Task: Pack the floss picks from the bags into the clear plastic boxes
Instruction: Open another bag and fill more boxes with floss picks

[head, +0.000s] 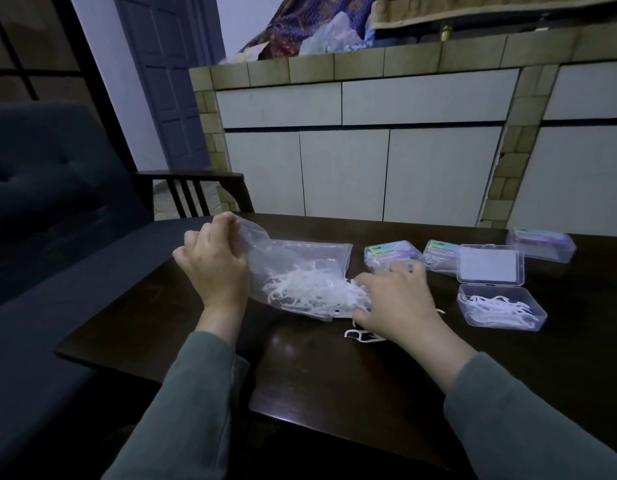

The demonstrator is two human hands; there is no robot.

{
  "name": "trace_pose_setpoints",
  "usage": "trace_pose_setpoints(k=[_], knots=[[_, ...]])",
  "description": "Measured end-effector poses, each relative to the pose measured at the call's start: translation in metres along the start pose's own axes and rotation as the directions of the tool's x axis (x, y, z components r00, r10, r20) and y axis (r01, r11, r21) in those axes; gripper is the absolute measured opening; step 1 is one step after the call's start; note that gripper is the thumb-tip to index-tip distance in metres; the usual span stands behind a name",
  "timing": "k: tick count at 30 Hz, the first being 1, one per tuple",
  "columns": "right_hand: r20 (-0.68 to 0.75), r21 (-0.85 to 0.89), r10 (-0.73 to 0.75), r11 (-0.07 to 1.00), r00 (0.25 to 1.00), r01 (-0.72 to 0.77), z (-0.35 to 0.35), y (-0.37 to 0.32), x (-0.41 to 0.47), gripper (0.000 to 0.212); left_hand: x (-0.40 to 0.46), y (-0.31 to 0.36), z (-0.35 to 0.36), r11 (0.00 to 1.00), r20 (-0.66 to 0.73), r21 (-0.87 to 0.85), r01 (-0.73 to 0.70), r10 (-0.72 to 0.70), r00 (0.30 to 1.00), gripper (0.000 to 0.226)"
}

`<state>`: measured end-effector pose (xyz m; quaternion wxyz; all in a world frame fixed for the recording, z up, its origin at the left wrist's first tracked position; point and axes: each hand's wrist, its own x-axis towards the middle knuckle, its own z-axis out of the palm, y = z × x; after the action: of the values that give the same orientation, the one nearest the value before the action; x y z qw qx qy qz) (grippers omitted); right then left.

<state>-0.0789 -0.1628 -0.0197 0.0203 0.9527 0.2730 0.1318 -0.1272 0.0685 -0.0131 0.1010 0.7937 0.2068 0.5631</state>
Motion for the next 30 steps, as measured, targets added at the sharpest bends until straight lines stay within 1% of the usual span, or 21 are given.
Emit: trace_pose_setpoints(k=[4, 6, 8, 10, 12, 14, 15, 17, 19, 22, 24, 26, 28, 30], knots=[[0.086, -0.088, 0.182, 0.981, 0.980, -0.175, -0.007, 0.014, -0.002, 0.053, 0.000, 0.005, 0.000, 1.000, 0.002, -0.020, -0.006, 0.006, 1.000, 0.025], [0.093, -0.087, 0.189, 0.980, 0.978, -0.181, -0.012, 0.013, -0.001, 0.058, 0.000, 0.008, 0.001, 1.000, 0.001, -0.028, -0.014, 0.014, 1.000, 0.023], [0.060, -0.006, 0.111, 0.994, 0.992, -0.111, -0.016, 0.006, 0.001, 0.059, -0.001, 0.010, 0.001, 0.999, 0.000, -0.039, -0.029, 0.029, 1.000, 0.021], [0.034, 0.092, -0.012, 0.996, 0.999, 0.009, -0.015, -0.006, 0.006, 0.049, -0.003, 0.013, 0.001, 0.998, 0.004, -0.047, -0.043, 0.043, 0.999, 0.019], [0.006, 0.192, -0.119, 0.974, 0.993, 0.116, -0.011, -0.017, 0.014, 0.041, -0.005, 0.014, 0.001, 0.997, 0.011, -0.053, -0.051, 0.052, 0.999, 0.016], [-0.012, 0.263, -0.200, 0.945, 0.980, 0.196, -0.006, -0.024, 0.021, 0.042, -0.006, 0.015, 0.001, 0.997, 0.024, -0.063, -0.054, 0.055, 0.998, 0.015], [-0.007, 0.271, -0.232, 0.936, 0.973, 0.226, -0.003, -0.025, 0.024, 0.045, -0.007, 0.015, 0.001, 0.996, 0.029, -0.066, -0.058, 0.060, 0.998, 0.017], [0.025, 0.237, -0.276, 0.936, 0.961, 0.262, 0.003, -0.026, 0.028, 0.049, -0.009, 0.013, 0.001, 0.996, 0.036, -0.067, -0.066, 0.069, 0.997, 0.020], [0.037, 0.175, -0.287, 0.945, 0.957, 0.277, 0.009, -0.025, 0.028, 0.050, -0.009, 0.010, -0.001, 0.996, 0.045, -0.056, -0.075, 0.077, 0.996, 0.025], [0.003, 0.056, -0.256, 0.965, 0.967, 0.256, 0.011, -0.025, 0.026, 0.049, -0.008, 0.006, -0.002, 0.997, 0.047, -0.040, -0.070, 0.071, 0.996, 0.030], [-0.015, -0.024, -0.242, 0.970, 0.970, 0.242, 0.010, -0.028, 0.024, 0.050, -0.008, 0.006, -0.003, 0.998, 0.042, -0.036, -0.053, 0.055, 0.998, 0.029], [-0.020, -0.069, -0.231, 0.971, 0.973, 0.229, 0.008, -0.032, 0.021, 0.049, -0.008, 0.009, -0.003, 0.998, 0.039, -0.043, -0.049, 0.051, 0.998, 0.027], [-0.010, -0.104, -0.179, 0.979, 0.984, 0.177, 0.007, -0.034, 0.020, 0.046, -0.010, 0.012, -0.002, 0.997, 0.039, -0.053, -0.056, 0.058, 0.998, 0.025], [0.016, -0.153, -0.077, 0.985, 0.997, 0.078, 0.005, -0.032, 0.020, 0.043, -0.011, 0.013, -0.003, 0.997, 0.040, -0.054, -0.056, 0.058, 0.998, 0.025]])
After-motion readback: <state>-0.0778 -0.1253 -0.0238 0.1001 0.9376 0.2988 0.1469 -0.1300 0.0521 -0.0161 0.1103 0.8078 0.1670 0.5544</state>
